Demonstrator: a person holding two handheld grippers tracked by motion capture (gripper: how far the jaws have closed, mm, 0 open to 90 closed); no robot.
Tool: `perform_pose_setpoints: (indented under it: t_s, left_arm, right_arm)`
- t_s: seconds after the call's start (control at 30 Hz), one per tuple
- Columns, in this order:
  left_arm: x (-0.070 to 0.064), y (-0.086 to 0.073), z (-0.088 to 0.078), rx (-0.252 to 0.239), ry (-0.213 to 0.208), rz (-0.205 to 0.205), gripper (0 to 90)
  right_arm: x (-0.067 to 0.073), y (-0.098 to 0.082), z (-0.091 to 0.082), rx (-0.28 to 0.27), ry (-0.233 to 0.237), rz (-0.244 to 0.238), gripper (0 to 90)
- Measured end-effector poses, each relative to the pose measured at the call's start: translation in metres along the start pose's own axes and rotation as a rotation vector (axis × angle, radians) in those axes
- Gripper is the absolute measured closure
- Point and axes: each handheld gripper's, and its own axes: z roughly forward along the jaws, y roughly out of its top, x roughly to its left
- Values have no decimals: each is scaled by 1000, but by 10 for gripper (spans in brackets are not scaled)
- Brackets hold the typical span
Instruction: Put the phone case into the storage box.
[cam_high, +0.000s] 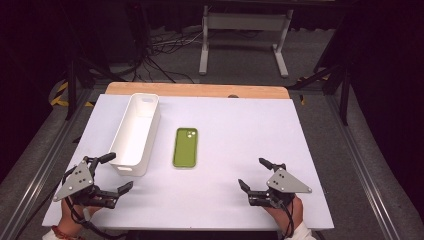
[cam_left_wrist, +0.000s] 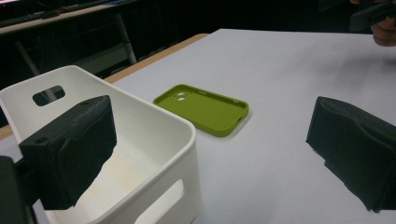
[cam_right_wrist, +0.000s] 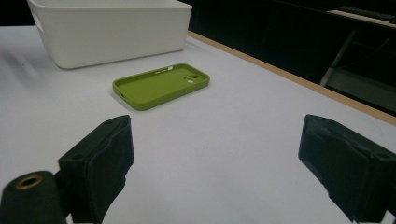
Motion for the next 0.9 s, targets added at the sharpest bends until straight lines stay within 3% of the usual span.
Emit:
perform_pose_setpoints:
  t_s: [0.17,0.47,0.57,0.7,0.9]
  left_arm:
    - [3,0,3,5,-9,-9,28]
    - [0,-3,-3,-2,-9,0,32]
    - [-1,-4,-3,-4,-9,-4,33]
    - [-2,-3,-3,-2,-4,16,36]
    - [-2,-5,-2,2,-8,3,37]
  right_arm:
    - [3,1,2,13,-13,-25,108]
    - [7,6,10,15,16,-29,113]
    - [5,7,14,31,50,-11,187]
    - [0,16,24,64,71,-6,182]
    - [-4,30,37,93,85,-6,207]
